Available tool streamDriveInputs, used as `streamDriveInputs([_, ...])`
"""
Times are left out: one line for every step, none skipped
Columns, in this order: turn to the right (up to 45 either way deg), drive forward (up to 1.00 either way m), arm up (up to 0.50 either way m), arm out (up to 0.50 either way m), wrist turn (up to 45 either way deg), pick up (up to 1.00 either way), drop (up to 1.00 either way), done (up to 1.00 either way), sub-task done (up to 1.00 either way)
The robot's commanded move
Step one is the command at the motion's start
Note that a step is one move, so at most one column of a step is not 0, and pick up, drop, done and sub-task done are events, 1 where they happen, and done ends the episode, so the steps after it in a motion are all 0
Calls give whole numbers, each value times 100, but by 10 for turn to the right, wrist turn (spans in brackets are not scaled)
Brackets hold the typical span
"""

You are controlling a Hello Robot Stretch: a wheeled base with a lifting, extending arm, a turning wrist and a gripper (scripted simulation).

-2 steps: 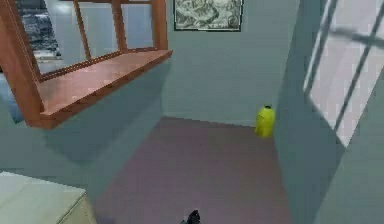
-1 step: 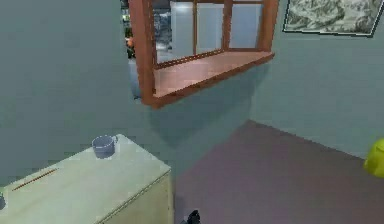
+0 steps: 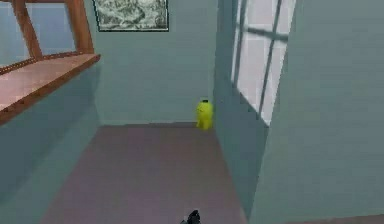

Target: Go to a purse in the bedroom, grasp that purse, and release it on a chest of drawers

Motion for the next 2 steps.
streamDriveInputs([450,0,0,0,0,0,0,0,0])
streamDriveInputs([450,0,0,0,0,0,0,0,0])
